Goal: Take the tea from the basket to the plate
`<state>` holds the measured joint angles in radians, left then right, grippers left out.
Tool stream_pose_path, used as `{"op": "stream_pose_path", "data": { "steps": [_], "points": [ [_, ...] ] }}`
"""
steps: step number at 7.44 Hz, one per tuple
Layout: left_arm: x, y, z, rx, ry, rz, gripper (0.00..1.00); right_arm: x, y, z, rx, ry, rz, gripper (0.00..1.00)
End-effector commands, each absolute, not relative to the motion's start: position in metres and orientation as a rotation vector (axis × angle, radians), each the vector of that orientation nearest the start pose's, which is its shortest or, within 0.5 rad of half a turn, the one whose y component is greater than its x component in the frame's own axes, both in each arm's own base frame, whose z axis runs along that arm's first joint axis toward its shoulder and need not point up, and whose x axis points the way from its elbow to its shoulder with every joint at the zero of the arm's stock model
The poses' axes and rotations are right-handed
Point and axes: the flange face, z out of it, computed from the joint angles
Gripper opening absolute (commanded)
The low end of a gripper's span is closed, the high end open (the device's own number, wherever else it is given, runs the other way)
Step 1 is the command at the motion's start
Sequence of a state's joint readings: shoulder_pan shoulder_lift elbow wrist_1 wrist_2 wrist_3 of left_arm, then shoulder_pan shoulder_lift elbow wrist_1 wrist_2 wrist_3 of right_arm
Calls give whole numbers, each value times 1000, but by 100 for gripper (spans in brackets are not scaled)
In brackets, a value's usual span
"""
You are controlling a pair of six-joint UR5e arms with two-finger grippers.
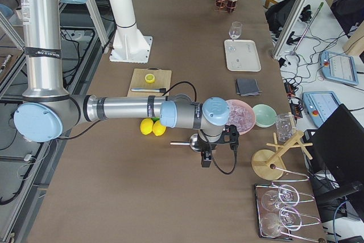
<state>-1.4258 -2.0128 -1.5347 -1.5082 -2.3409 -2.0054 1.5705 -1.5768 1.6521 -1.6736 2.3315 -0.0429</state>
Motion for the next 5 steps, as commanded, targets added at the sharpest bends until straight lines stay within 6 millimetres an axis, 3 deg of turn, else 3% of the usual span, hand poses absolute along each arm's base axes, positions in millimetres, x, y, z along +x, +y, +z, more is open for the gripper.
{"op": "stream_pose_path", "data": {
  "steps": [1, 2, 3, 5],
  "points": [
    [25, -658, 423, -575, 741, -1617, 0, 64, -486, 633, -11, -760, -32, 100],
    [8, -651, 420, -594, 746, -1638, 0, 64, -486, 632, -9, -758, -32, 100],
    [0, -641, 400, -635, 772, -1633, 0, 66, -486, 632, -7, -751, -30, 100],
    [11, -605, 326, -653, 739, -1626, 0, 66, -486, 631, -5, -749, -31, 100]
  ]
}}
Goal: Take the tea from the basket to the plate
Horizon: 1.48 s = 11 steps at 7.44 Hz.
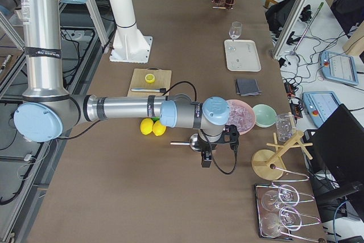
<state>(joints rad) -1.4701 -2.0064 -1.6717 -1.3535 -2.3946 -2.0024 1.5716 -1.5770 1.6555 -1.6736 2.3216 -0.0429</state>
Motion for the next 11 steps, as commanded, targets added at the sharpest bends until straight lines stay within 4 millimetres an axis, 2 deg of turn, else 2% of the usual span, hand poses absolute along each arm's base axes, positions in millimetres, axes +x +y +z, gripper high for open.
{"op": "stream_pose_path", "data": {
  "steps": [1, 2, 3, 4, 5, 7, 8, 9, 10, 11],
  "points": [
    [16, -605, 291, -645, 757, -1613, 0, 66, -486, 631, -4, -749, -31, 100],
    [24, -605, 252, -646, 769, -1610, 0, 66, -486, 631, -4, -749, -31, 100],
    [52, -592, 222, -660, 779, -1594, 0, 66, -487, 629, -1, -749, -33, 100],
    [62, -586, 195, -682, 795, -1625, 0, 66, -486, 630, -2, -749, -32, 100],
    [81, -586, 168, -694, 804, -1618, 0, 66, -487, 628, 3, -747, -34, 100],
    [120, -576, 129, -703, 824, -1559, 0, 65, -487, 628, 2, -749, -37, 100],
    [152, -567, 101, -727, 829, -1524, 0, 66, -487, 628, 3, -749, -34, 100],
    [191, -556, 82, -768, 800, -1524, 0, 66, -487, 627, 4, -750, -34, 100],
    [209, -547, 65, -768, 801, -1507, 0, 66, -486, 628, 2, -750, -34, 100],
    [224, -536, 59, -801, 786, -1523, 0, 66, -487, 628, 3, -749, -34, 100]
  ]
}}
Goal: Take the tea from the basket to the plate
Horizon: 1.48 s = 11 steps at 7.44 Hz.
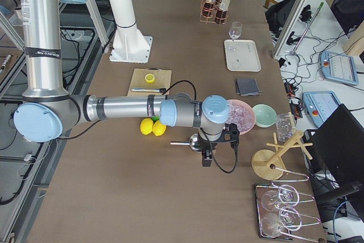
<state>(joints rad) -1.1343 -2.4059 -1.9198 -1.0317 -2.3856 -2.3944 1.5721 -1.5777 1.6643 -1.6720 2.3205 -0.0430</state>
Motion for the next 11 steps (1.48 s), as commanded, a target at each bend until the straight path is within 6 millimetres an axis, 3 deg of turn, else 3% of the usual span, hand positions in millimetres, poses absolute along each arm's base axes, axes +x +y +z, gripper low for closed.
{"op": "stream_pose_path", "data": {
  "steps": [1, 3, 4, 5, 6, 9, 10, 11],
  "points": [
    [231, -529, 53, -812, 787, -1519, 0, 66, -486, 629, 1, -750, -33, 100],
    [266, -509, 39, -834, 757, -1534, 0, 66, -486, 628, 2, -752, -34, 100],
    [296, -492, 34, -813, 739, -1539, 0, 66, -485, 626, 5, -750, -35, 100],
    [339, -468, 31, -779, 711, -1551, 0, 66, -485, 629, -1, -749, -33, 100],
    [356, -456, 32, -768, 700, -1535, 0, 66, -481, 633, -8, -750, -30, 100],
    [365, -460, 27, -780, 692, -1559, 0, 65, -479, 636, -8, -751, -43, 100],
    [381, -475, 22, -780, 673, -1569, 0, 66, -479, 635, 3, -752, -59, 100],
    [385, -479, 25, -785, 675, -1577, 0, 66, -481, 630, 47, -751, -147, 100]
  ]
}}
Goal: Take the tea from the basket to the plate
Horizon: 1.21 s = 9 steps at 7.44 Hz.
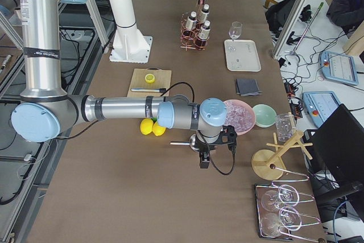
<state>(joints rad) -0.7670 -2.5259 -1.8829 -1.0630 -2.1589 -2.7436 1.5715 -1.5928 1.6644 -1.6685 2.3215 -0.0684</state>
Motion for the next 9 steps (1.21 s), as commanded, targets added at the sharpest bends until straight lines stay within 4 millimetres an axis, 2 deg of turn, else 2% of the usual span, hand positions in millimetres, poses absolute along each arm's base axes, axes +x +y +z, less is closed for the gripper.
{"op": "stream_pose_path", "data": {
  "steps": [1, 3, 6, 7, 8, 9],
  "points": [
    [387, -480, 26, -783, 670, -1580, 0, 66, -481, 628, 68, -750, -185, 100],
    [395, -488, 31, -785, 661, -1585, 0, 66, -482, 620, 84, -745, -193, 100],
    [402, -490, 24, -789, 667, -1579, 0, 66, -482, 612, 125, -741, -261, 100],
    [413, -480, 22, -797, 656, -1565, 0, 67, -483, 595, 158, -729, -279, 100],
    [414, -479, 22, -798, 655, -1565, 0, 64, -487, 578, 208, -705, -351, 100],
    [411, -477, 21, -799, 663, -1561, 0, 51, -490, 560, 260, -699, -462, 100]
  ]
}}
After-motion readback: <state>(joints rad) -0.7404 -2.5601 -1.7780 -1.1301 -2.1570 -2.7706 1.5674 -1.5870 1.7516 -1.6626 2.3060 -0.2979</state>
